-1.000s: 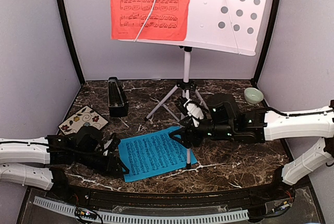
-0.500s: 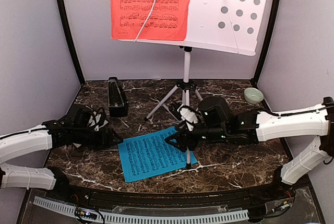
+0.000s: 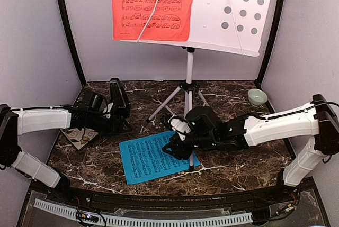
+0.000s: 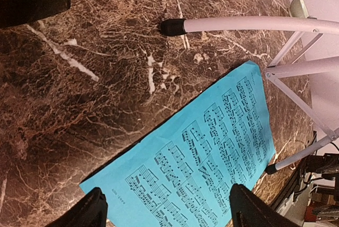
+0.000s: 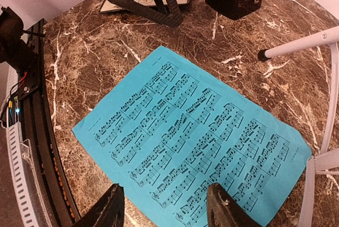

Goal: Set up the instrument practice props

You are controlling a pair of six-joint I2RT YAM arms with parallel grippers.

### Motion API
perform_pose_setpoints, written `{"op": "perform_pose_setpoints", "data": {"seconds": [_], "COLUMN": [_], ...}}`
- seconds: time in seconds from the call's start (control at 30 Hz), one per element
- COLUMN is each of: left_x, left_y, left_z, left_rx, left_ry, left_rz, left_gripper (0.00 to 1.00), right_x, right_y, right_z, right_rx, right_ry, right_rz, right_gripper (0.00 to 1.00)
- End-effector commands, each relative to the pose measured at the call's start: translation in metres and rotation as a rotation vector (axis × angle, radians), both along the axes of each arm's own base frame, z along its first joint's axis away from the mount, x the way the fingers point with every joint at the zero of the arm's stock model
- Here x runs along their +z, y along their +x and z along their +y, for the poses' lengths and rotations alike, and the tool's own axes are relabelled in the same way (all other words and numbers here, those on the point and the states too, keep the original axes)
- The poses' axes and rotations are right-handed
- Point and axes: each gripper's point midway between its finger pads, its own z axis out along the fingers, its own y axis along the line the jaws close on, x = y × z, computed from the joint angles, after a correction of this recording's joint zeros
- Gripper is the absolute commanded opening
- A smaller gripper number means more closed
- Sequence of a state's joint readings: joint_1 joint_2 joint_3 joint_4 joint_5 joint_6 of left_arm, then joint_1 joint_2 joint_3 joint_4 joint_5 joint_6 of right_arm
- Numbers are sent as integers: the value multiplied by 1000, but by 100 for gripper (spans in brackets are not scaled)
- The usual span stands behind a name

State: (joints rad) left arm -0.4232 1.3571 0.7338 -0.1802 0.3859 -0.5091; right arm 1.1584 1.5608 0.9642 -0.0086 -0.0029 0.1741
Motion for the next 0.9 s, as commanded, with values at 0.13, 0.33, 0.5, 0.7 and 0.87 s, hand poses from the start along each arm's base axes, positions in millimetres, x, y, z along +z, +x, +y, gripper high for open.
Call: {"op": "perform_pose_setpoints", "data": {"seconds": [0.13, 0.33, 0.5, 0.7, 0.87], "left_x": [2, -4, -10, -13, -20], "left_y": [5, -5, -14, -24, -32], "left_z": [-17, -17, -9, -1, 4], "left_rx": [-143, -134, -76, -4, 18], "left_ry": [-13, -49, -65, -113, -124], "left_rz": [-18, -5, 23, 49, 77], "left_gripper": [81, 81, 80, 78, 78], "right_x": [-10, -21, -38, -56, -72], "right_y": [4, 5, 6, 12, 11], "right_z": [16, 19, 19, 14, 9], "right_rx": [-4, 0, 1, -9, 5], "right_ry": [-24, -48, -91, -168, -225], "right_rz": [-13, -9, -4, -28, -30], "right_gripper": [49, 47, 46, 45, 45]}}
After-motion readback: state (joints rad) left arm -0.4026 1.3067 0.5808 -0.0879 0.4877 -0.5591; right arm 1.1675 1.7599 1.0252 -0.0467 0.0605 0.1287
